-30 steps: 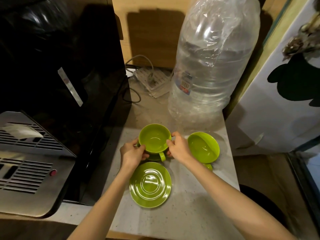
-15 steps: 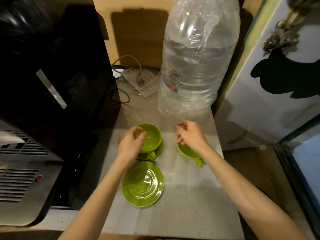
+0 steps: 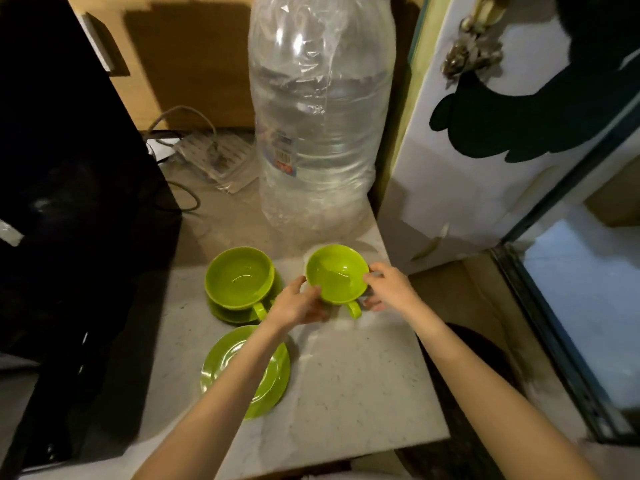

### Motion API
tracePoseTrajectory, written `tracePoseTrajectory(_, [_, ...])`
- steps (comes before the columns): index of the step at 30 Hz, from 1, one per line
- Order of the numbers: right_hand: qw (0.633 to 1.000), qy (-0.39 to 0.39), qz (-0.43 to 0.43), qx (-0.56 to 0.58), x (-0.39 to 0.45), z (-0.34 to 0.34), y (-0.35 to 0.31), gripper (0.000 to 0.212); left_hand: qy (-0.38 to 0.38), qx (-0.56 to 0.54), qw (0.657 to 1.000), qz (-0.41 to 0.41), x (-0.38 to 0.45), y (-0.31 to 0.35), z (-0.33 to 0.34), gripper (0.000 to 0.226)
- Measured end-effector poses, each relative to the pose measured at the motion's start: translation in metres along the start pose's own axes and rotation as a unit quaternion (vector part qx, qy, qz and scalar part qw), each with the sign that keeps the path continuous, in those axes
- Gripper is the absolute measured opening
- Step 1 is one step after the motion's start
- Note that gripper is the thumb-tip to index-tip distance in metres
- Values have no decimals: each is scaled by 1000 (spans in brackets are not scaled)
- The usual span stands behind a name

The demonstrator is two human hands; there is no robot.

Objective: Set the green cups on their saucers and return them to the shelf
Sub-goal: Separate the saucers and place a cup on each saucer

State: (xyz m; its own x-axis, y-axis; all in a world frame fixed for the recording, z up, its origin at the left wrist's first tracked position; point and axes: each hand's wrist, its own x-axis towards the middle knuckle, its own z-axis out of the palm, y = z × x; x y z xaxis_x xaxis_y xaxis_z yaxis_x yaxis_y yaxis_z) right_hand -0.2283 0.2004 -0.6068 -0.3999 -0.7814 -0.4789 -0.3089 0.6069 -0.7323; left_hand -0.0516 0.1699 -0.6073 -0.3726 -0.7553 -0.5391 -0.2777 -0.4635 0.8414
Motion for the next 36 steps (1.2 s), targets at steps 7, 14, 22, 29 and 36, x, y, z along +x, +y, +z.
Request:
tracePoseTrajectory(7, [996,-25,1,90,-3,0,1,35,0,-54,998,27,-3,0,3,41])
tracePoseTrajectory(14, [996,-25,-22,84,-12,-3,-10,31,35,-76,996,35,-24,15,2,36])
tracePoseTrajectory(22, [987,-62,-126,82,-48,8,-45,21,82,-60,991,82,-78,24,-30,23])
tracePoseTrajectory(29, [972,-116,-200,42,-83,53,-52,20,166,-108,976,90,-139,-7,-62,33])
tracePoseTrajectory(36, [967,-159,-199,18,-102,95,-34,22,226,-127,964,59,-166,-52,-75,45])
